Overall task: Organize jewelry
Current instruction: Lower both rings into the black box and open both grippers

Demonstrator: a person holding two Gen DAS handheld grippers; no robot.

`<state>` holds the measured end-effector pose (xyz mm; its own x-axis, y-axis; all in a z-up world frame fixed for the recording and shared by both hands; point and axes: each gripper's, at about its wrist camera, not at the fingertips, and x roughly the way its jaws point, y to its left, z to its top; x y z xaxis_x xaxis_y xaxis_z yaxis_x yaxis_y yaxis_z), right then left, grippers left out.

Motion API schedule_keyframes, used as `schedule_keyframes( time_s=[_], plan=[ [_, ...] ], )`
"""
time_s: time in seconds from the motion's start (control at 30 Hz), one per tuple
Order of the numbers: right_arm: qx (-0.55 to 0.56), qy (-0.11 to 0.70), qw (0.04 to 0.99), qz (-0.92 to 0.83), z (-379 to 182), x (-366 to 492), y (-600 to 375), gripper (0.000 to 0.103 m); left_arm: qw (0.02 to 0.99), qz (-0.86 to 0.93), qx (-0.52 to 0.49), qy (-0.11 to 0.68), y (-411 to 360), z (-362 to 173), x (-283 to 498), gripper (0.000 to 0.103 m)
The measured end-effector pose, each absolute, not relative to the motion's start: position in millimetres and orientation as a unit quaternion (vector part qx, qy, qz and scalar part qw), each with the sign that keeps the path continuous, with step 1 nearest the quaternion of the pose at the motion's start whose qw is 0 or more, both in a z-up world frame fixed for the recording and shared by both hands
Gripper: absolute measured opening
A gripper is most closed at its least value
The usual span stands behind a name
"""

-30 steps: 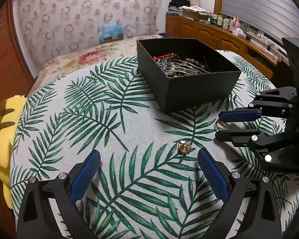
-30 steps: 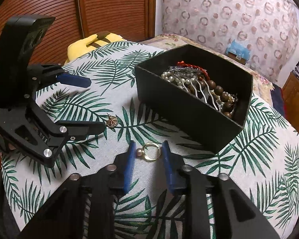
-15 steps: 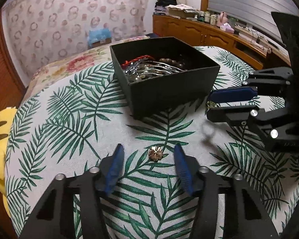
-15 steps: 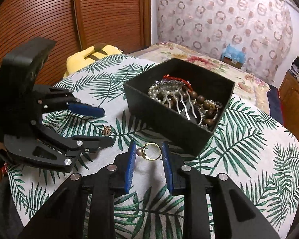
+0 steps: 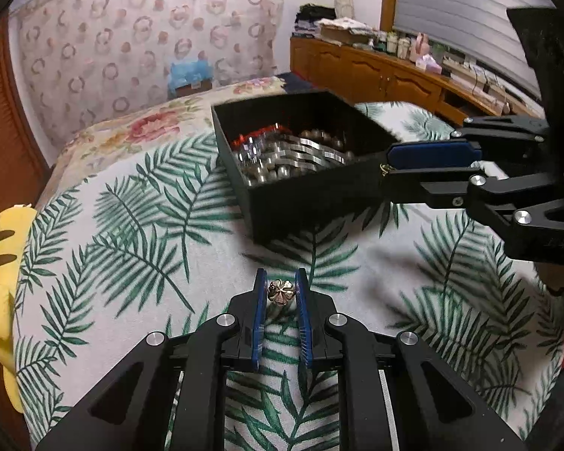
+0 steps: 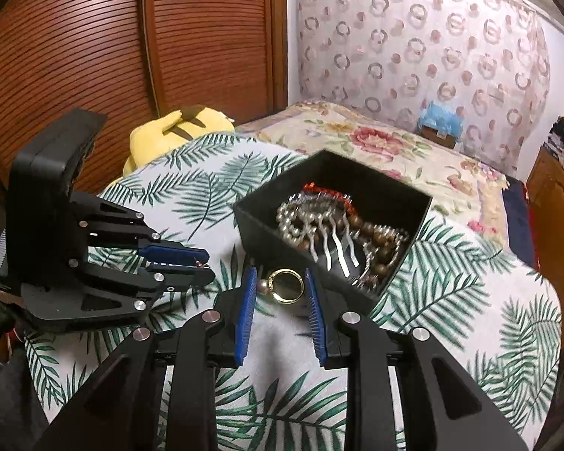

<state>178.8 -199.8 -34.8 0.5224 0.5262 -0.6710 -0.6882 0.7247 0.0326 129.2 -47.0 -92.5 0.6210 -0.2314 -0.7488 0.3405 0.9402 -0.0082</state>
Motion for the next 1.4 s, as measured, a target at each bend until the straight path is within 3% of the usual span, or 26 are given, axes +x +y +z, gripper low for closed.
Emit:
schedule_keyframes(
  time_s=[0.43,0.63,0.7,1.2,1.3,1.37,1.4],
  plan=[
    [-0.079,0.328,0.880,0.334,-33.4,217.1,-222.5,0.029,0.920,-0.161,0.056,0.352,-55.8,-42.4,153.1,0.014],
    [-0.062,0.326,0.885,0.326,-39.2,221.4,-229.2,0.030,0.921,-0.162,0.054,0.351,-59.6,-43.4,163.7,0.014],
    [-0.058,0.324,0.888,0.322,-40.5,221.9,-230.0,0.039,0.920,-0.161,0.056,0.352,-59.9,-44.4,166.3,0.014],
    [-0.037,0.313,0.896,0.312,-40.1,222.6,-243.0,0.039,0.920,-0.150,0.050,0.360,-66.4,-47.3,191.9,0.014],
    [-0.036,0.312,0.898,0.309,-39.1,222.4,-244.0,0.039,0.920,-0.148,0.049,0.360,-66.1,-48.7,193.2,0.025],
    [-0.039,0.311,0.898,0.310,-38.5,222.2,-244.0,0.039,0.921,-0.143,0.046,0.358,-65.4,-49.7,192.2,0.040],
    [-0.040,0.311,0.898,0.309,-37.6,222.3,-243.6,0.039,0.922,-0.141,0.044,0.358,-64.8,-50.2,190.9,0.040]
  ],
)
